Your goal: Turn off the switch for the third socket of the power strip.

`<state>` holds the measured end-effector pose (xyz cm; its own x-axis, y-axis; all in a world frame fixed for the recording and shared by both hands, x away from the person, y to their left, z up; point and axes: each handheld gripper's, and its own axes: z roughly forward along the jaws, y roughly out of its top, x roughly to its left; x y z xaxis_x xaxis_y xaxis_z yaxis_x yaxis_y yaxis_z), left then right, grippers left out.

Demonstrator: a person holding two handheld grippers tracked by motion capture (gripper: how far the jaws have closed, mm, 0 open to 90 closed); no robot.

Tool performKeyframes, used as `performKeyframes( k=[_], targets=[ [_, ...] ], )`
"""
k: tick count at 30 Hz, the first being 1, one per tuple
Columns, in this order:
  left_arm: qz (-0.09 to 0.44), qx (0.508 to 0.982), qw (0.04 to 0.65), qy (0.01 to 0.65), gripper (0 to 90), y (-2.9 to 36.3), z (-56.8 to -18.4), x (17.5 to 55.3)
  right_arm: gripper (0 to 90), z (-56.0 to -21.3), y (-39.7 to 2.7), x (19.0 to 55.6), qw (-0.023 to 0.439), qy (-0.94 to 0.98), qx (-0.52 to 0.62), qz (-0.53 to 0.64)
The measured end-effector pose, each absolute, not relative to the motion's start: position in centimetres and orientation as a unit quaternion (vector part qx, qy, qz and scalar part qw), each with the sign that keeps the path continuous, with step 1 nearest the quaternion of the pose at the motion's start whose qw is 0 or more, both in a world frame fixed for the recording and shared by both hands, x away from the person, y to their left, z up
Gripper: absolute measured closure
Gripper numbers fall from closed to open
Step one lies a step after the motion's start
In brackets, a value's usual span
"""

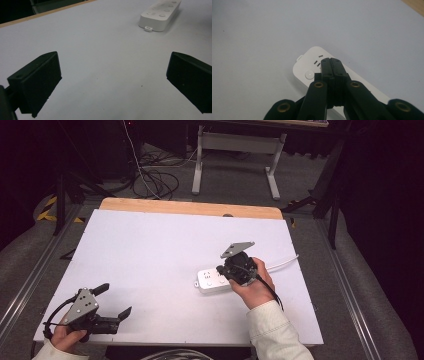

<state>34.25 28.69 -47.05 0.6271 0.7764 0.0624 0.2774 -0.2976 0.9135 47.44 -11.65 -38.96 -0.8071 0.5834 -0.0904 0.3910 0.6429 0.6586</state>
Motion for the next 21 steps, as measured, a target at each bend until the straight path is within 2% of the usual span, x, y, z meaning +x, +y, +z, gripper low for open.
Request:
performKeyframes(
  k=[4,8,15,21],
  targets=[
    [0.258,0.762,0.482,0.347,0.2,28.7,-47.0,34.2,90.0,-38.8,-11.6,47.3,0.153,0.891,0.271,0.330],
    [0.261,0.762,0.481,0.346,0.2,28.6,-47.1,34.2,78.1,-38.5,-11.8,47.1,0.162,0.887,0.270,0.338],
    [0.265,0.767,0.476,0.340,0.2,28.5,-47.0,34.1,65.9,-37.6,-12.5,46.3,0.173,0.875,0.269,0.363],
    [0.262,0.764,0.479,0.343,0.1,28.6,-46.9,34.1,47.2,-36.6,-13.3,45.5,0.183,0.863,0.270,0.386]
  ],
)
